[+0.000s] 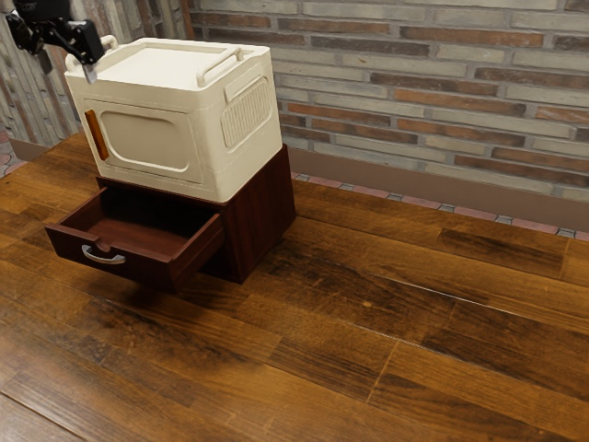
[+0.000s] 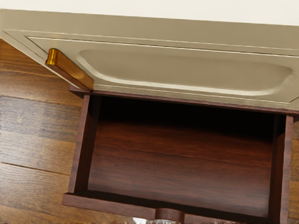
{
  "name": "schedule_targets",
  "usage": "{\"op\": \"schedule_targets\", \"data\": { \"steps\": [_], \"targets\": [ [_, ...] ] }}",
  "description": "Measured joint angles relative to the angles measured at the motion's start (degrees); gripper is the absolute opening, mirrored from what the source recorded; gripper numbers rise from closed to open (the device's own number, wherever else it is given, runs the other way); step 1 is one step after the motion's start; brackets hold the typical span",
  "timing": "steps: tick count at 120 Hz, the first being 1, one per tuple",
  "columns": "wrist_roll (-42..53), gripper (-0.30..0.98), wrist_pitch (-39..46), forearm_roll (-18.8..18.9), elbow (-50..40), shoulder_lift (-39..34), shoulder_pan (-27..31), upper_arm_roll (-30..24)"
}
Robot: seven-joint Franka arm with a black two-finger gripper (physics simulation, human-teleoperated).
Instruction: Push the drawer handle with one arm to close the drawer
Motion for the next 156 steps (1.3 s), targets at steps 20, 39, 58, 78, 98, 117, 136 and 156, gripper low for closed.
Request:
{"op": "schedule_targets", "data": {
  "steps": [20,39,58,78,98,117,136,156],
  "targets": [
    [1.0,0.67,-0.2,0.0,0.1,-0.3,1.1,0.0],
    [1.4,0.67,-2.3,0.8,6.5,-9.9,0.0,-2.6],
    [1.5,0.66,-3.3,1.3,5.6,-9.9,-1.2,-6.5],
    [0.3,0.66,1.8,0.1,-25.5,-23.3,-1.5,-6.0],
    [-0.7,0.67,13.6,-1.1,-66.4,-46.3,14.7,-15.0],
    [-2.0,0.67,22.3,-2.3,-80.8,-43.9,20.1,-16.4],
    [-2.6,0.66,33.4,-2.0,-78.6,-30.2,20.4,-15.0],
    [-1.8,0.66,42.0,-0.4,-71.6,-18.9,19.8,-11.8]
  ]
}}
